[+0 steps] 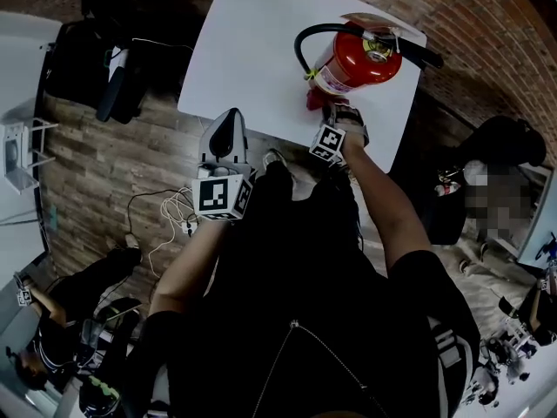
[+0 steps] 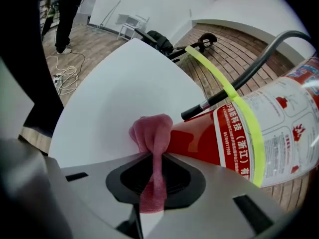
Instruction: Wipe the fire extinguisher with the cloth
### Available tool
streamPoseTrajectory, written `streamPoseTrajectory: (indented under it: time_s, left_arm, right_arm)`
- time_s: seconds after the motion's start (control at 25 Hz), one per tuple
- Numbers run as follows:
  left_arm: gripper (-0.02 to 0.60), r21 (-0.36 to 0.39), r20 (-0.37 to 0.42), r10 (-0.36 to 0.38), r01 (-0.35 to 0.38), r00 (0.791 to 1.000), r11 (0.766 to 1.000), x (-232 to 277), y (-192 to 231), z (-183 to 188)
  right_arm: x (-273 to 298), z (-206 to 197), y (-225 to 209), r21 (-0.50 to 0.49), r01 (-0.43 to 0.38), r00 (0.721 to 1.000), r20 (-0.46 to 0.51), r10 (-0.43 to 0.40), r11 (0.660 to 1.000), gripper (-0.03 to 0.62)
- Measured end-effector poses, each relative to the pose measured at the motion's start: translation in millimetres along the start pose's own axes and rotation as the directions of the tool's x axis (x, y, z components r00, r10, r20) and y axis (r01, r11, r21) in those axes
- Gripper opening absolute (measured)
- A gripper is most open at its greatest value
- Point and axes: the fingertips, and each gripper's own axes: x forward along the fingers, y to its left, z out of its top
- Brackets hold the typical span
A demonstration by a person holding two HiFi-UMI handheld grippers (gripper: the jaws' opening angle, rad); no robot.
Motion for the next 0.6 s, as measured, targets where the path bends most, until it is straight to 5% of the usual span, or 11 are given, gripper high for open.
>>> streamPoseTrajectory:
  time_s: [0.6]
  left_arm:
    - [0.008, -0.011, 0.001, -0.028, 0.028, 1.000, 1.000, -4.8, 5.5, -2.2]
  right_arm:
    - [-10.2, 3.1, -12.2, -0.028, 0.066, 0.998, 0.005, -0.066, 0.997, 0.069]
